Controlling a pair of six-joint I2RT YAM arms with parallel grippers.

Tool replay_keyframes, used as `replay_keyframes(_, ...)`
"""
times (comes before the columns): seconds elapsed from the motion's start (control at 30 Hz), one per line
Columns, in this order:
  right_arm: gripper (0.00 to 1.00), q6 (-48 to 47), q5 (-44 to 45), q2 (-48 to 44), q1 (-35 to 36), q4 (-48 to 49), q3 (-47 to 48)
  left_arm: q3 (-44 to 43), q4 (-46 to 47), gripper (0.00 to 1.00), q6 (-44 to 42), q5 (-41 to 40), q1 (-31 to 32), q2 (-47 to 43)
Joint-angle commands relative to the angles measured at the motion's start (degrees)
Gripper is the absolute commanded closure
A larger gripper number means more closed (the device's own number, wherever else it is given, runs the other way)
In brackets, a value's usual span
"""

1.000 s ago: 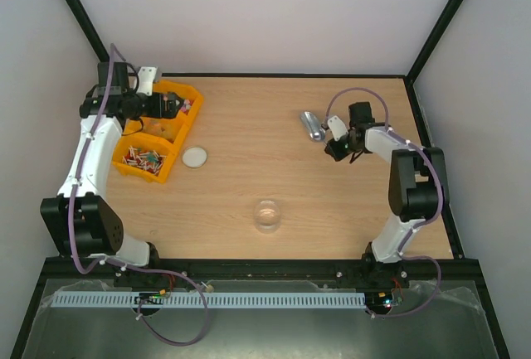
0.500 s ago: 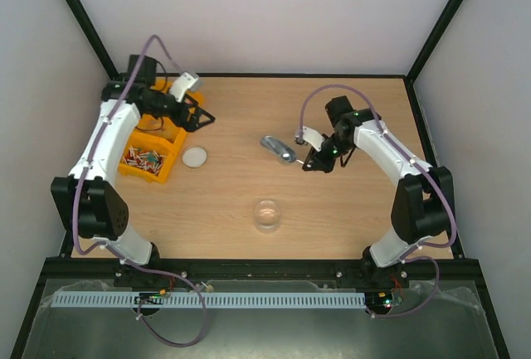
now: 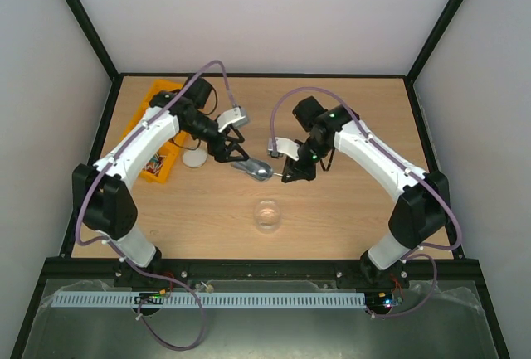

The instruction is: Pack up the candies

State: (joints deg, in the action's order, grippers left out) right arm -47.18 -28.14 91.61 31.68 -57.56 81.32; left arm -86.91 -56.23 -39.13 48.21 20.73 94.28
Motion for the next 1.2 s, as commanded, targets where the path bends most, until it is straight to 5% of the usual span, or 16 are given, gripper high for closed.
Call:
replay_keyframes(0.0, 0.97, 0.6, -0.1, -1.1, 1.6, -5.3, 4.4, 2.9, 0.6, 0.21, -2.7, 2.2, 2.2, 1.1)
replay_keyframes(0.13, 0.98, -0.1, -1.6, -0.6, 1.7, -6.8, 7.0, 5.7, 2.5, 0.36, -2.5, 2.5, 2.5, 0.5)
replay_keyframes(0.47, 0.99, 0.3, -2.8, -0.7, 1.9, -4.7, 7.8, 7.4, 4.2, 0.97, -2.0, 4.2, 2.9, 0.1)
replay_keyframes(0.53, 0.97, 1.6, -2.9, -1.5, 1.8, -3.0, 7.2, 8.4, 5.6, 0.98, -1.5, 4.8, 2.5, -1.1)
replay_keyframes(0.63, 0.64, 4.7, -4.3, -3.1, 1.2, 0.0, 6.2, 11.2, 10.7, 0.98, 2.4, 7.3, 0.9, -4.3)
replay_keyframes(0.73, 0.42, 8.6, -7.1, -5.6, -0.1, 4.3, 5.0, 13.8, 16.4, 0.98, 5.5, 9.1, -0.5, -7.7)
replay_keyframes(0.87, 0.41, 11.2, -10.9, -7.2, -1.2, 7.4, 4.8, 14.7, 17.4, 0.98, 6.0, 12.4, -0.9, -9.2)
replay_keyframes(1.17, 0.56, 17.5, -14.0, -16.8, -1.2, 23.4, -6.1, 16.8, 22.7, 0.98, 9.7, 16.7, -1.0, -11.9)
